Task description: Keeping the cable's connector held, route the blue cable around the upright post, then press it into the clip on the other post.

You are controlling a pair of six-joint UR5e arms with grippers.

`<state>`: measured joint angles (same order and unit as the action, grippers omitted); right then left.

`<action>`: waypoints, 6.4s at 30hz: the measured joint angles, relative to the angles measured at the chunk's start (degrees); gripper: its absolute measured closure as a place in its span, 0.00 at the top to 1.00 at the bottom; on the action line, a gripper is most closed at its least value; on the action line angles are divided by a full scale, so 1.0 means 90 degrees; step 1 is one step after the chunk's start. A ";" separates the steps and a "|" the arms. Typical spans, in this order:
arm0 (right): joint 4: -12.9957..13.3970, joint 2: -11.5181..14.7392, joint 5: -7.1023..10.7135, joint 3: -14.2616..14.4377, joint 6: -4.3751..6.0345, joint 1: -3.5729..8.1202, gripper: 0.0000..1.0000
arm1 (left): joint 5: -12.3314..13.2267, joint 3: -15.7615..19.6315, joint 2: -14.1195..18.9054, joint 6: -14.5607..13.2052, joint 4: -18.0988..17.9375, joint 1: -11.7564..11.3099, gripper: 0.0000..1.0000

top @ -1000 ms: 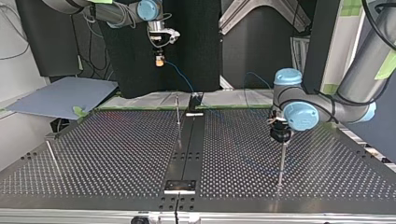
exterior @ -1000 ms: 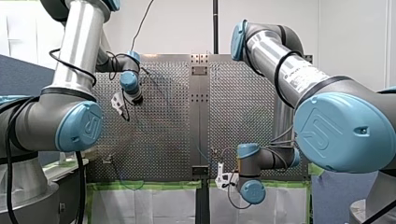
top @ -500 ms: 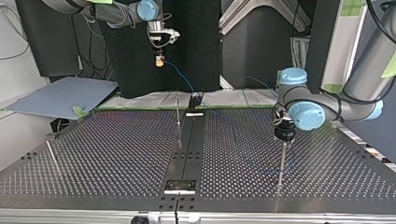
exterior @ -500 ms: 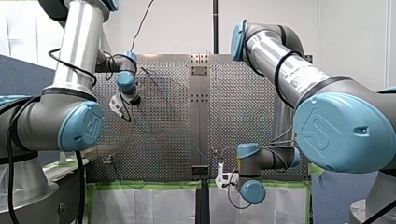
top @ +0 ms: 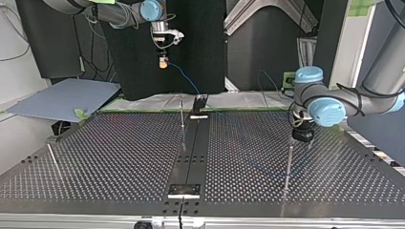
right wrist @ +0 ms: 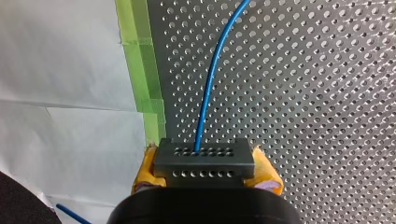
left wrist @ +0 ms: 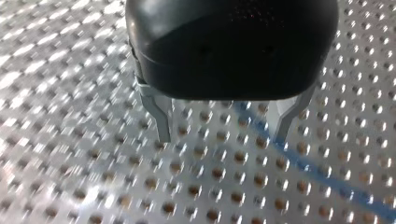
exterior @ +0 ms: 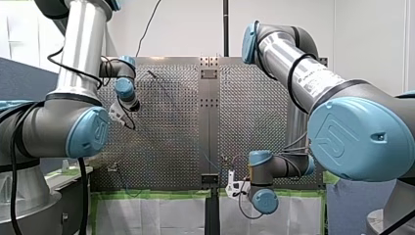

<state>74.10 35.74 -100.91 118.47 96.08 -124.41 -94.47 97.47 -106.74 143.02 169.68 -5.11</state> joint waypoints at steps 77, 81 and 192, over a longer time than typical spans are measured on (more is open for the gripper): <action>0.0089 0.0009 0.0286 -0.0128 0.0330 0.0000 0.00 | 0.0945 0.1160 0.3467 -0.0824 0.0867 -0.0034 0.99; 0.0159 0.0010 0.0297 -0.0129 0.0413 -0.0004 0.00 | 0.0787 0.1152 0.3479 -0.1091 0.1102 -0.0020 0.99; -0.0043 0.0014 0.0400 -0.0172 0.0499 -0.0028 0.00 | -0.0364 -0.0210 0.2420 -0.6350 0.1936 0.1565 0.99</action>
<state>73.71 35.87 -97.31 116.92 100.57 -124.66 -97.74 95.58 -84.96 85.88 187.11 8.97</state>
